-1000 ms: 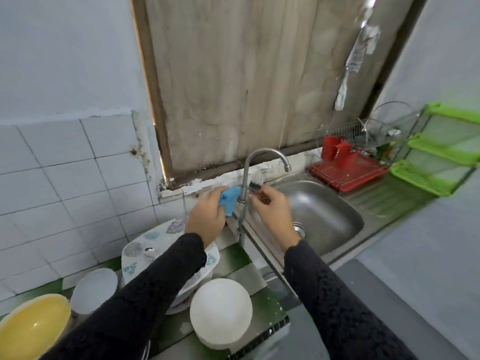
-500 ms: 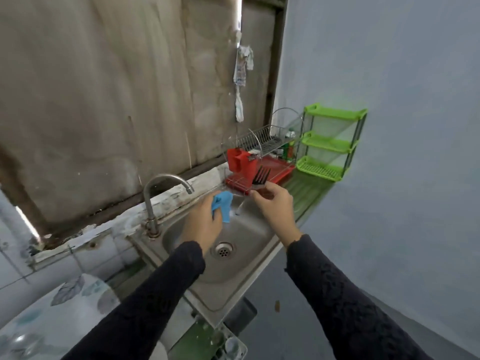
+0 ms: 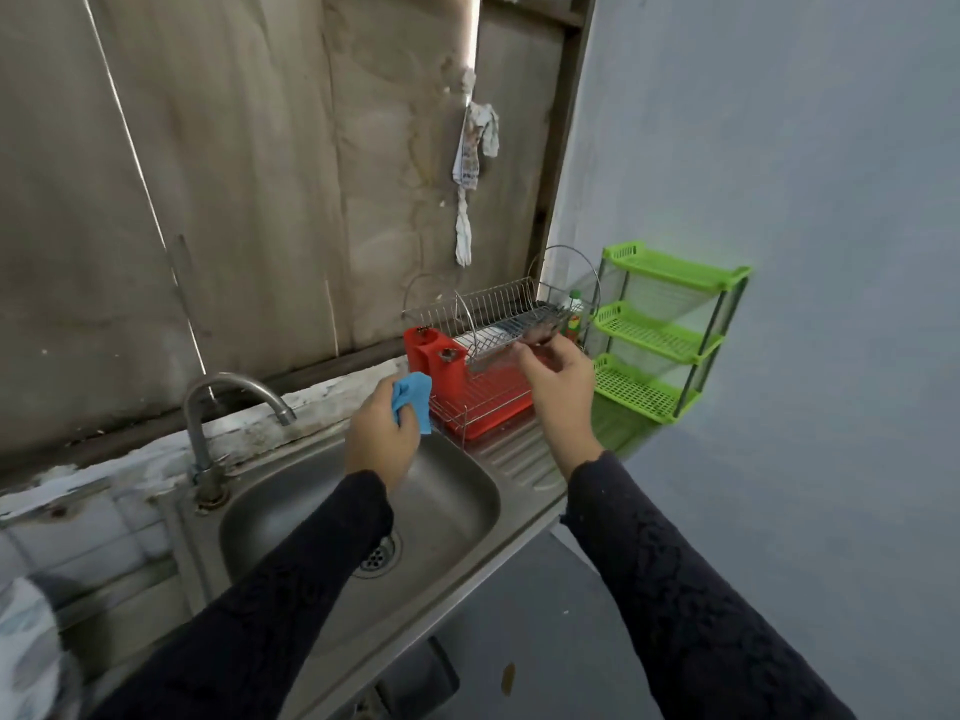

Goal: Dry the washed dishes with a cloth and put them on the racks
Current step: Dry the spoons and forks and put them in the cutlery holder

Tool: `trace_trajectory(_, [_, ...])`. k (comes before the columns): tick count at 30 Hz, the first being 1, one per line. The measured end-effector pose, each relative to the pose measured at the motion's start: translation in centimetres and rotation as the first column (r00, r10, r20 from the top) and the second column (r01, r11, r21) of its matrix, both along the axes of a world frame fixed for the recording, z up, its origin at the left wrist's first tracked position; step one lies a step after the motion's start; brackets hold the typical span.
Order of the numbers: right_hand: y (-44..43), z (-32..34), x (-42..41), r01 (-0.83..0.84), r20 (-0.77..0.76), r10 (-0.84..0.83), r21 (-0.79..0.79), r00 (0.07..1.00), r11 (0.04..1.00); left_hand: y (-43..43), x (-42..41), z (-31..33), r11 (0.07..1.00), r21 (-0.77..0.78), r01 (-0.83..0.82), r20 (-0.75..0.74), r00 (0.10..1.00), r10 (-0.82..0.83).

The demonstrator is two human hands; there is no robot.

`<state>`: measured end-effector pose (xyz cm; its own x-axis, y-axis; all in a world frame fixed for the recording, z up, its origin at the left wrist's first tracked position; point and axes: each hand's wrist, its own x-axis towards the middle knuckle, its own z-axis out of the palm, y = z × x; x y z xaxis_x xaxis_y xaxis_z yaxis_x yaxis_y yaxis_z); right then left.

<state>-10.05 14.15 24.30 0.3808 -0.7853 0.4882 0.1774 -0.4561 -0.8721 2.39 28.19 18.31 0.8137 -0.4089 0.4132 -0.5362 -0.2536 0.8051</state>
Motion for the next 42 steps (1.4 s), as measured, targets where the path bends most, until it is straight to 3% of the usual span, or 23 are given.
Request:
trace_trajectory(6, [-4.3, -1.7, 5.8, -0.009, 0.013, 0.008, 0.029, 1.0, 1.0, -4.0, 4.3, 0.2, 0.999, 0.004, -0.047, 0.039, 0.998, 0.047])
trace_trajectory(15, [-9.5, -1.0, 12.7, -0.036, -0.001, 0.036, -0.058, 0.999, 0.998, -8.0, 10.7, 0.2, 0.991, 0.031, -0.128, 0.006, 0.992, 0.128])
trace_trajectory(20, [-11.3, -2.1, 15.0, -0.123, -0.215, 0.095, -0.121, 0.972, 0.985, -9.2, 10.7, -0.6, 0.985, 0.087, -0.149, 0.017, 0.989, 0.149])
trace_trajectory(27, [-12.7, -5.3, 15.6, -0.269, -0.532, 0.169, -0.117, 0.83, 0.956, -9.8, 9.8, -1.2, 0.977, 0.11, -0.184, 0.036, 0.983, 0.181])
trace_trajectory(36, [-12.1, -8.2, 12.3, -0.38, -0.516, 0.333, 0.016, 0.789, 0.925, -8.8, 6.2, -4.0, 0.939, 0.138, -0.315, 0.09, 0.948, 0.305])
trace_trajectory(42, [-9.1, -11.7, 9.8, -0.355, -0.62, 0.187, -0.159, 0.762, 0.921, -5.1, 2.1, -6.2, 0.865, 0.312, -0.393, 0.261, 0.911, 0.32])
